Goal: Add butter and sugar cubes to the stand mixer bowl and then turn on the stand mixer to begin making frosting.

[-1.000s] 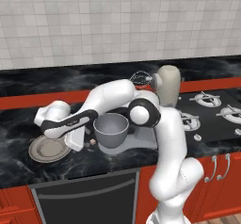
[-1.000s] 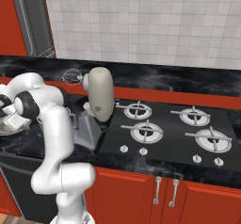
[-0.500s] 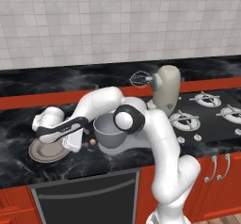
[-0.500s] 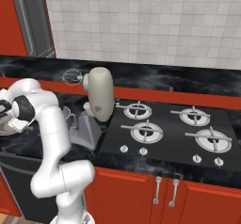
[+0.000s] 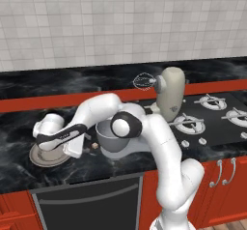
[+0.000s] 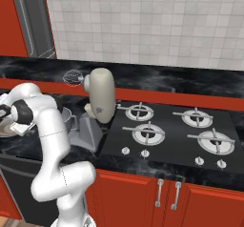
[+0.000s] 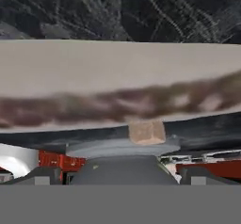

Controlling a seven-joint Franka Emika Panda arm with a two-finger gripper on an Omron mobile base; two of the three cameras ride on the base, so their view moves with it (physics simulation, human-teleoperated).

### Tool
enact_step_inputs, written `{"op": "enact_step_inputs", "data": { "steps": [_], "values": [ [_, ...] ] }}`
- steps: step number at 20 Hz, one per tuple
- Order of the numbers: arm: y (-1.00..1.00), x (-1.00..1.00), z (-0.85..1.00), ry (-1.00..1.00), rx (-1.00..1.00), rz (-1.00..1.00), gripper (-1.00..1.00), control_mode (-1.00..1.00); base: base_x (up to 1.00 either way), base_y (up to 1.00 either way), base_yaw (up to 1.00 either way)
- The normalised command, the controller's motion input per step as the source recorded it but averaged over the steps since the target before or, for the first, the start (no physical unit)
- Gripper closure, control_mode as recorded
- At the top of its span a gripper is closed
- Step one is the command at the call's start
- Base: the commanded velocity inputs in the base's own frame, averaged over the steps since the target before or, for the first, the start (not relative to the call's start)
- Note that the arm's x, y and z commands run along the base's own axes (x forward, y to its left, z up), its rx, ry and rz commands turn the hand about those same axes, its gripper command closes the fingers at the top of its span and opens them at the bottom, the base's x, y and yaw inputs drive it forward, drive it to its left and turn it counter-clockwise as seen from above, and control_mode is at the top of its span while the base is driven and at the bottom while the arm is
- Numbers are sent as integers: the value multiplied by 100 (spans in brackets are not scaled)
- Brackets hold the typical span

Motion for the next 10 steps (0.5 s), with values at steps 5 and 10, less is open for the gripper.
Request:
{"op": "enact_step_inputs", "data": {
  "steps": [5, 10],
  "values": [
    [-25, 4, -11, 0, 12, 1, -100, -100, 0, 0, 0],
    [-27, 2, -6, 0, 26, 10, -100, -100, 0, 0, 0]
  ]
}}
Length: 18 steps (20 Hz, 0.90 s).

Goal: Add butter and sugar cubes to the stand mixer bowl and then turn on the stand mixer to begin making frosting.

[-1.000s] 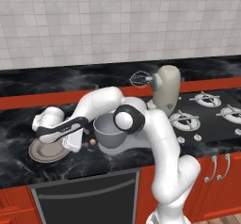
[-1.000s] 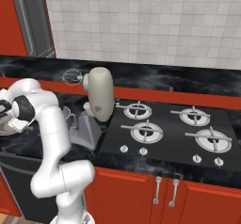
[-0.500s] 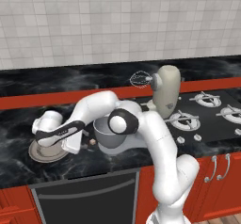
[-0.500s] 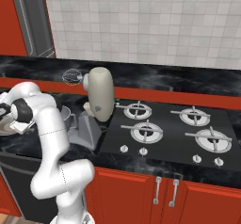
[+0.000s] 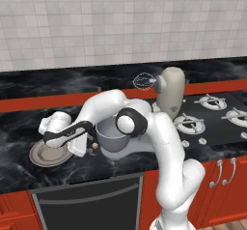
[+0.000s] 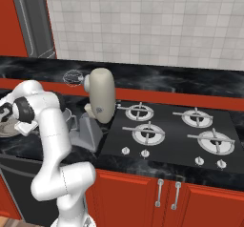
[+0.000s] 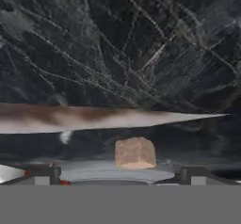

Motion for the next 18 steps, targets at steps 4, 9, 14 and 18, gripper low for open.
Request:
{"op": "enact_step_inputs", "data": {
  "steps": [4, 9, 14, 18],
  "values": [
    [-22, 2, -15, 0, 19, 10, -100, -100, 0, 0, 0],
    [-18, 0, -26, 0, 10, 8, -100, -100, 0, 0, 0],
    [0, 1, -25, 0, 5, 2, -100, -100, 0, 0, 0],
    [12, 1, -28, 0, 2, 0, -100, -100, 0, 0, 0]
  ]
}}
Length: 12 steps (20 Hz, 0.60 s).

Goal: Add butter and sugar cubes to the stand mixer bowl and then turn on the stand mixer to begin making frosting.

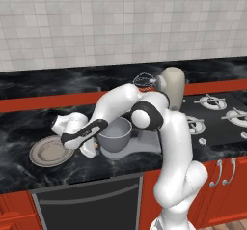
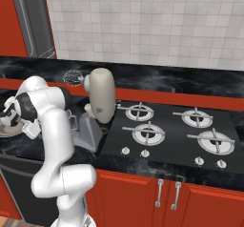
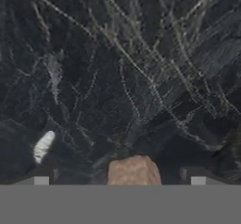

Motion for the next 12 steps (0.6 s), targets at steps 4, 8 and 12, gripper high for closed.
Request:
{"op": "enact_step_inputs", "data": {
  "steps": [4, 8, 12],
  "values": [
    [38, 0, -42, 0, 0, 0, 100, -100, 0, 0, 0],
    [52, 0, -38, 0, 0, 0, 100, -100, 0, 0, 0],
    [54, 0, -30, 0, 0, 0, 100, -100, 0, 0, 0]
  ]
}}
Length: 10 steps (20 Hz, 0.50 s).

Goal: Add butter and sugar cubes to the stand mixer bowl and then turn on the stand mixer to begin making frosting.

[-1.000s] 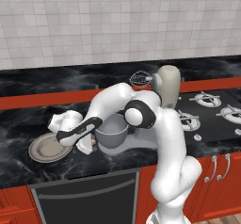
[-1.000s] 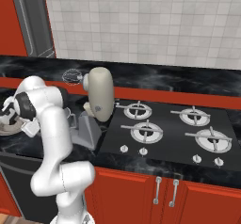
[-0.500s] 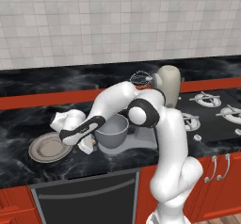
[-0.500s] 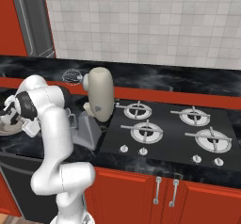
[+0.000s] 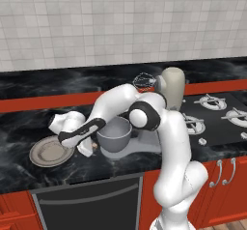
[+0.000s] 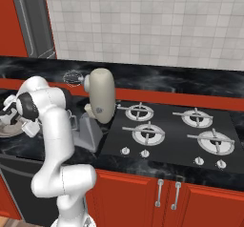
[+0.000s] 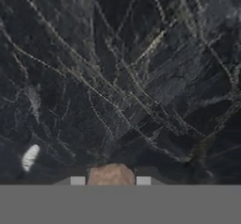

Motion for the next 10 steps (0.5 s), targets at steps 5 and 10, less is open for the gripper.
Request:
{"op": "enact_step_inputs", "data": {
  "steps": [5, 10],
  "values": [
    [47, -12, -10, -1, 0, 0, 100, -100, 0, 0, 0],
    [6, -45, 31, -8, 0, -1, 100, -100, 0, 0, 0]
  ]
}}
